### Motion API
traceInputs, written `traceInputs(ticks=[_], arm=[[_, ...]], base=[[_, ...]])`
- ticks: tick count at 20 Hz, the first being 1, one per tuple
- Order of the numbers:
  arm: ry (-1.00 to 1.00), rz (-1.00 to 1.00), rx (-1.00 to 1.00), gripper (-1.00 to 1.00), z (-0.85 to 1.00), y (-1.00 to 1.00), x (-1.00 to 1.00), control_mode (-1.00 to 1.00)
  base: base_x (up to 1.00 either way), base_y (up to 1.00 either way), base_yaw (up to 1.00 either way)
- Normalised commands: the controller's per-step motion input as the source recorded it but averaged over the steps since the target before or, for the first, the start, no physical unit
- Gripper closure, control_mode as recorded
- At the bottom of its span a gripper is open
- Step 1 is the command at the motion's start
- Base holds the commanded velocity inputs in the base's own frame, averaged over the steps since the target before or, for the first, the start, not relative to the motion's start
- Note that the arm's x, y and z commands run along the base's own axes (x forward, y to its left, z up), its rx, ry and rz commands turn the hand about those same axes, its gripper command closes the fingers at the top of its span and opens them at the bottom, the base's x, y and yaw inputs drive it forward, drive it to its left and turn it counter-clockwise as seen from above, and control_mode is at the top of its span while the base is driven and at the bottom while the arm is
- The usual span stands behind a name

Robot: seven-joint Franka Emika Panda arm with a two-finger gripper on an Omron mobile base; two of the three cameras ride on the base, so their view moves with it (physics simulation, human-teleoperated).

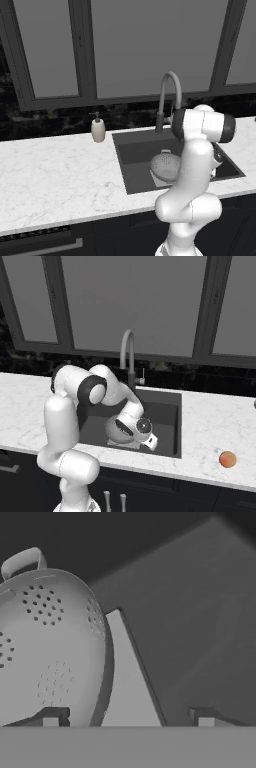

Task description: Put the colander in the sink, put the peach in the colander, and turn on the sink faucet and pour water over the colander.

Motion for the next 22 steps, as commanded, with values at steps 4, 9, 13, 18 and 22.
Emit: traceInputs(ticks=[4, 9, 13, 18, 22], arm=[[0.02, 0.00, 0.07, -1.00, 1.00, -0.02, 0.00, -1.00], [0.03, 0.00, 0.07, -1.00, 1.00, -0.16, -0.07, -1.00], [0.13, 0.00, 0.03, -1.00, 1.00, -0.44, -0.29, -1.00], [0.14, 0.00, 0.02, -1.00, 1.00, -0.81, -0.34, -1.00], [0.17, -0.02, 0.05, -1.00, 1.00, -0.85, -0.10, -1.00]], base=[[0.00, 0.00, 0.00], [0.00, 0.00, 0.00], [0.00, 0.00, 0.00], [0.00, 0.00, 0.00], [0.00, 0.00, 0.00]])
